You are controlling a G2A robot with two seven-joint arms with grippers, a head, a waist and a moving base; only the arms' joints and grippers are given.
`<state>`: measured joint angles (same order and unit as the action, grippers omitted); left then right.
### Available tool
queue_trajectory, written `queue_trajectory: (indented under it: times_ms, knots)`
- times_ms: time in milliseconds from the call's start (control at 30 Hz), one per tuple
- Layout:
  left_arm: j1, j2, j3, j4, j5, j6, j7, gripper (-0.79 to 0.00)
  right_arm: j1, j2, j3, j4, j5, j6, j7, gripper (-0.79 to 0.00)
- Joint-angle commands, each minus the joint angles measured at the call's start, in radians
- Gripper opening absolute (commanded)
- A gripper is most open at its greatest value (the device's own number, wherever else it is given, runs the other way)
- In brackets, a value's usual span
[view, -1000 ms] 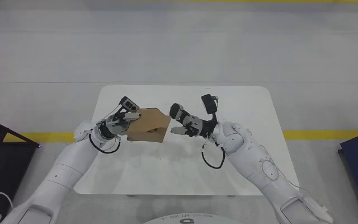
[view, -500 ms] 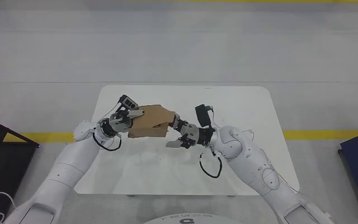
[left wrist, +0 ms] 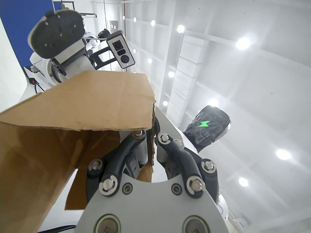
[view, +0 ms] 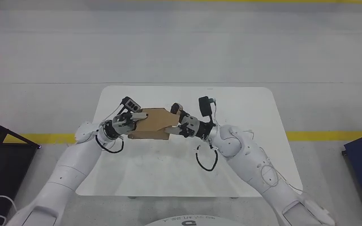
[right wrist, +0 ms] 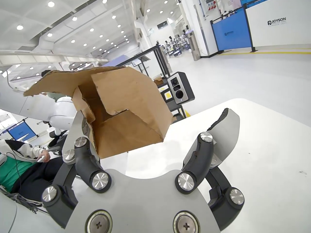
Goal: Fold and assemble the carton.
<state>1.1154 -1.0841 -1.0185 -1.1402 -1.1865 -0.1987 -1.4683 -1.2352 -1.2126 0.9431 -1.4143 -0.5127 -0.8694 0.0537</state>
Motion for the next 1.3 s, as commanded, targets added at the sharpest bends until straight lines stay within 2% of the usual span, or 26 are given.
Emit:
queue_trajectory:
  times_ms: [0, 133, 300, 500, 567, 633, 733, 867, 1067, 1267]
  knots:
    - [0.001, -0.002, -0.003, -0.002, 0.005, 0.004, -0.003, -0.785, 0.006, -0.002, -0.003, 0.006, 0.008, 0.013, 0.006, 0.0]
    - [0.004, -0.006, -0.009, -0.004, 0.01, 0.011, -0.007, -0.785, 0.016, -0.008, -0.009, 0.009, 0.008, 0.043, 0.013, 0.0]
    - [0.006, -0.01, -0.019, 0.0, 0.015, 0.015, -0.011, -0.785, 0.007, -0.008, 0.002, 0.007, 0.0, 0.026, -0.006, 0.0]
    - [0.009, -0.015, -0.035, 0.011, 0.018, 0.011, -0.012, -0.785, -0.028, 0.002, 0.057, -0.001, 0.007, -0.07, -0.069, 0.0]
    - [0.009, -0.017, -0.04, 0.013, 0.026, 0.003, -0.009, -0.785, -0.037, 0.006, 0.072, 0.005, 0.042, -0.142, -0.075, 0.0]
    - [0.01, -0.018, -0.043, 0.014, 0.031, 0.001, -0.008, -0.785, -0.035, 0.012, 0.054, -0.023, 0.131, -0.143, -0.051, 0.0]
    - [0.008, -0.021, -0.046, 0.016, 0.054, -0.007, 0.003, -0.785, -0.016, 0.03, 0.004, -0.065, 0.39, -0.143, 0.065, 0.0]
    - [0.006, -0.024, -0.049, 0.017, 0.074, -0.014, 0.017, -0.785, 0.027, 0.062, -0.029, -0.072, 0.775, -0.143, 0.377, 0.0]
    - [0.007, -0.028, -0.059, 0.016, 0.09, -0.02, 0.022, -0.785, 0.049, 0.076, 0.003, -0.03, 1.149, -0.143, 0.743, 0.0]
    - [0.015, -0.032, -0.081, 0.013, 0.084, -0.056, 0.034, -0.785, 0.062, 0.084, -0.008, -0.008, 1.271, -0.143, 0.754, 0.0]
